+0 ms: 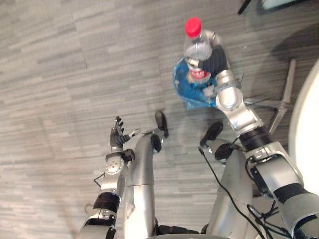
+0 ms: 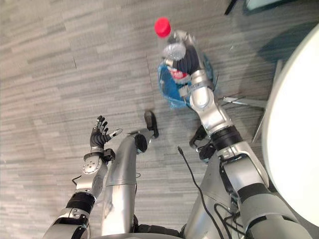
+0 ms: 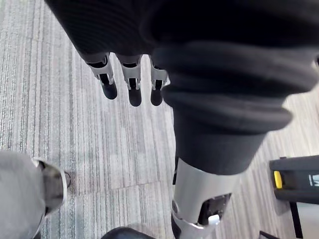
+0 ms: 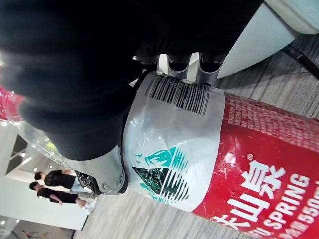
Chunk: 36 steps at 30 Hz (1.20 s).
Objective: Gather rubbish on tea table into small bin, then transfer packed bag to large trash can.
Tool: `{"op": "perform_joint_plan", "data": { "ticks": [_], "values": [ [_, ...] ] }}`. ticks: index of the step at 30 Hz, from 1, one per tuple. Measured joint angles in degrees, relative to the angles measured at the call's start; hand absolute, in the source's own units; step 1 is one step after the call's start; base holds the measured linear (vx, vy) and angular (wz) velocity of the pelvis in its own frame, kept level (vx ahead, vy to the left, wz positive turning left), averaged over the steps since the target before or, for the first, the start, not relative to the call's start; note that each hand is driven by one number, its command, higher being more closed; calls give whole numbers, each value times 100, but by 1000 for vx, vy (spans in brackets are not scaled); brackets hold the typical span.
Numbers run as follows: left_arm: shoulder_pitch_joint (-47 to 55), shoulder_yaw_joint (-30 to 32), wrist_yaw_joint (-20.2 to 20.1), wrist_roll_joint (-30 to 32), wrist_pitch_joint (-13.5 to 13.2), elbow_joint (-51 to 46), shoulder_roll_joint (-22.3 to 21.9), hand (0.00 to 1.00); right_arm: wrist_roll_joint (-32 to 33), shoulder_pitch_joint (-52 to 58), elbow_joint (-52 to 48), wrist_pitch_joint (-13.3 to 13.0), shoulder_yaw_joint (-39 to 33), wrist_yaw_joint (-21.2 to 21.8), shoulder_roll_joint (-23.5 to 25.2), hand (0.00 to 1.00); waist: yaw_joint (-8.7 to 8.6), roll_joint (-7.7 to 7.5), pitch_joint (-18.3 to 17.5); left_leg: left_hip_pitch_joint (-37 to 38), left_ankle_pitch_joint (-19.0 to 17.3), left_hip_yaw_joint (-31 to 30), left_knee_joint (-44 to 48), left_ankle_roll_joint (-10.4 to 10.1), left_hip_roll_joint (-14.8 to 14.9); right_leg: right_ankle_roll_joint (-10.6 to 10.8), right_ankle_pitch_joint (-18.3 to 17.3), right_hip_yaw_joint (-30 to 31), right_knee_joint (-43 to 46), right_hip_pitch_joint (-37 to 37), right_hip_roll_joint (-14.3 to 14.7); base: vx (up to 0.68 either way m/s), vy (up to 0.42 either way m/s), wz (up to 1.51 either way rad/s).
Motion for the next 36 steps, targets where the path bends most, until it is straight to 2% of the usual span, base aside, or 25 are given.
{"op": "perform_joint_plan", "data": {
  "ticks": [4, 5, 13, 16, 18, 21, 22, 24, 28, 29, 33, 36],
  "values": [
    [0, 20, 14, -63, -108, -248, 12, 0, 70, -2, 66, 0, 35, -70, -124, 100, -9, 0, 1, -314, -37, 5, 177, -1, 11, 57, -88, 77, 217, -351, -59, -86, 40, 1],
    [0, 48, 38, -89, -140, -282, 12, 0, 69, -3, 170, 2, 48, -72, -131, 0, -9, 0, 1, -383, -36, 7, 194, 0, 13, 50, -97, 90, 253, -437, -68, -91, 34, 2],
    [0, 107, 103, -90, -183, -305, 38, 0, 23, 5, 662, 115, 126, -77, -134, 0, -31, -1, 0, -475, -6, 28, 195, -30, 68, 20, -115, 78, 302, -551, -62, -85, 40, 1],
    [0, 110, 108, -90, -183, -311, 41, 0, -144, 77, 530, 116, 110, -78, -137, 0, -39, -3, -1, -475, 3, 31, 213, -14, 92, 20, -115, 80, 305, -551, -44, -74, 46, -3],
    [0, 115, 110, -87, -182, -312, 45, 0, -245, 300, 84, 116, 80, -84, -138, 0, -36, -12, -6, -475, 9, 31, 222, -2, 123, 19, -114, 78, 298, -543, -16, -82, 45, -7],
    [1, 121, 117, -73, -166, -252, 60, 0, -707, 742, -541, 48, 107, -82, -127, 0, -68, -16, -7, -388, 12, 22, 232, 1, 164, 17, -113, 51, 285, -442, 14, -71, 35, -5],
    [1, 114, 114, -28, -121, -213, 55, 0, -1041, 934, -559, 17, 129, -78, -126, 0, -103, -18, -8, -283, 6, 21, 217, -9, 169, 19, -115, 42, 265, -330, 21, -79, 36, -3],
    [16, 124, 113, -5, -83, -185, 38, 0, -1293, 1108, -577, 14, 205, -73, -124, 0, -171, -61, -26, -183, -2, 25, 141, -38, 167, 20, -116, 16, 184, -228, 37, -89, 40, -4],
    [12, 126, 106, 48, -69, -93, 51, 0, -1566, 1344, -566, 7, 323, 31, -120, 0, -283, -113, -28, -34, 40, 110, -147, -101, 167, 37, -105, -56, -60, -100, 53, -81, 40, 2],
    [12, 156, 105, 68, -69, -46, 68, 0, -1703, 1363, -483, 5, 448, 92, -112, 0, -327, -114, -28, -13, 101, 113, -233, -148, 167, 68, -82, -103, -130, -63, 55, -72, 40, 7],
    [1, 167, 103, 85, -69, 31, 83, 0, -2169, 1374, 202, 16, 758, 391, 22, 0, -320, -120, -27, 30, 242, 129, -377, -142, 156, 82, -62, -155, -173, -18, 55, -71, 29, 9],
    [-14, 169, 104, 83, -70, 77, 111, 0, -2321, 1300, 733, 57, 860, 436, 209, 0, -317, -121, -26, 30, 256, 126, -425, -138, 152, 79, -64, -180, -179, -20, 54, -51, 16, 5]
  ]
}}
